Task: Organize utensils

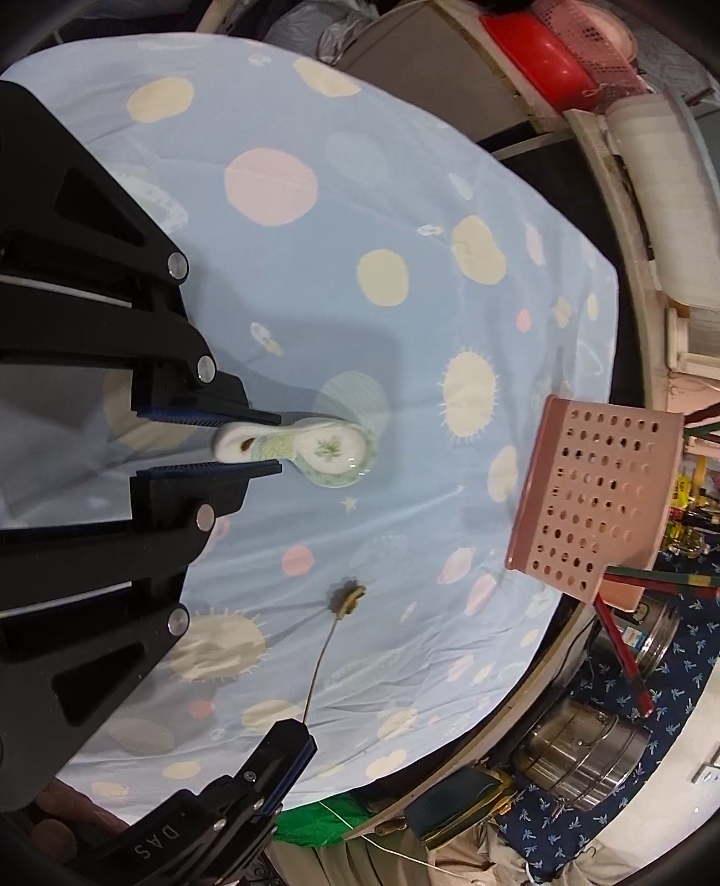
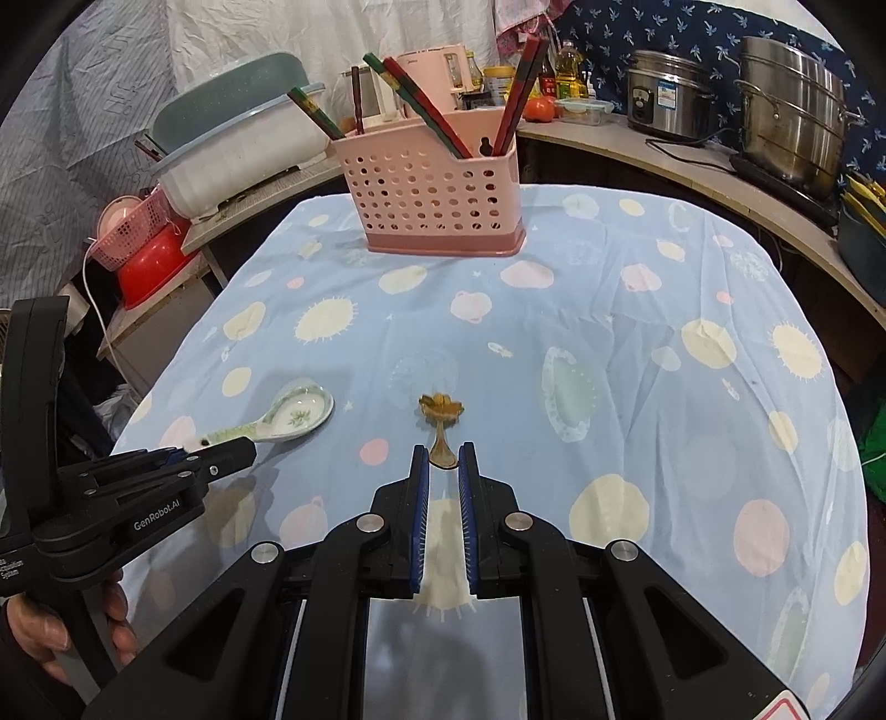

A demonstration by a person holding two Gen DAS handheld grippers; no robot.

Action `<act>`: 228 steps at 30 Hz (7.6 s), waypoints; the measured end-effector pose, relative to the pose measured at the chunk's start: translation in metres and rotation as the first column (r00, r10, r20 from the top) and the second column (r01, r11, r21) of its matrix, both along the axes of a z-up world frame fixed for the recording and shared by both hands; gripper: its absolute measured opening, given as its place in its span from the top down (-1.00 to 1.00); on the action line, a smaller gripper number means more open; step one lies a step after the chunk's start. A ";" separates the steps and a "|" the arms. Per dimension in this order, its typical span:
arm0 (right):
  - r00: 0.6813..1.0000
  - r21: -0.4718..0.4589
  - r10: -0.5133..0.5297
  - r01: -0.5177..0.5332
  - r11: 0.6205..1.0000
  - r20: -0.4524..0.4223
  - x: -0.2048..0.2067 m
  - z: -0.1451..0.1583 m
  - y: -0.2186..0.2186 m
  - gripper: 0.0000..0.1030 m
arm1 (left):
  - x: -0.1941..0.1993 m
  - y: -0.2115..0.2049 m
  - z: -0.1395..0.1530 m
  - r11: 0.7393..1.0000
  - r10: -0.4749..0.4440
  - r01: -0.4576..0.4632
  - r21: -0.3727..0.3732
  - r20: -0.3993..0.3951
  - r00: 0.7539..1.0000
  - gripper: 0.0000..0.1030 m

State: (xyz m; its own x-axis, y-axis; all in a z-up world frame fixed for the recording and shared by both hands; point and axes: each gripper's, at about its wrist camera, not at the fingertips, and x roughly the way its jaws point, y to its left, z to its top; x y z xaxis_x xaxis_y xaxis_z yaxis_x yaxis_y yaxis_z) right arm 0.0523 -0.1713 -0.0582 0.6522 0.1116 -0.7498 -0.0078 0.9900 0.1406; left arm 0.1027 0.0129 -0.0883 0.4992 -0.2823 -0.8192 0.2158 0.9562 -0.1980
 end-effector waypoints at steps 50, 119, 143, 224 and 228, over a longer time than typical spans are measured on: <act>1.000 0.003 0.013 -0.013 1.000 -0.001 0.003 0.001 0.003 0.81 | 0.044 0.022 0.008 0.996 0.058 -0.057 -0.069 0.014 0.998 0.89; 0.961 0.020 0.010 -0.016 1.000 0.276 0.227 0.164 -0.026 0.97 | 0.238 -0.053 0.191 0.999 0.002 -0.016 0.039 0.333 0.943 0.93; 0.974 -0.029 0.007 -0.001 1.000 0.225 0.249 0.121 -0.021 0.54 | 0.266 -0.054 0.148 0.992 0.058 -0.087 0.088 0.288 0.956 0.81; 0.980 -0.083 -0.118 0.132 0.988 0.159 0.030 0.068 -0.001 -0.63 | 0.023 -0.032 0.103 0.963 0.137 -0.200 0.183 0.306 0.942 -0.79; 0.980 -0.080 -0.122 0.136 0.988 0.157 0.030 0.067 -0.001 -0.63 | 0.023 -0.030 0.102 0.962 0.147 -0.207 0.175 0.303 0.942 -0.79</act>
State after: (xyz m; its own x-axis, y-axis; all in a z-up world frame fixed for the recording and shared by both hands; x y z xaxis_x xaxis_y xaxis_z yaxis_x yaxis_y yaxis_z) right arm 0.0822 -0.1721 0.0087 0.7634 -0.0438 -0.6445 0.1061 0.9927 0.0582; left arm 0.1261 -0.0175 0.0141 0.7460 -0.0115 -0.6659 0.0578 0.9972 0.0476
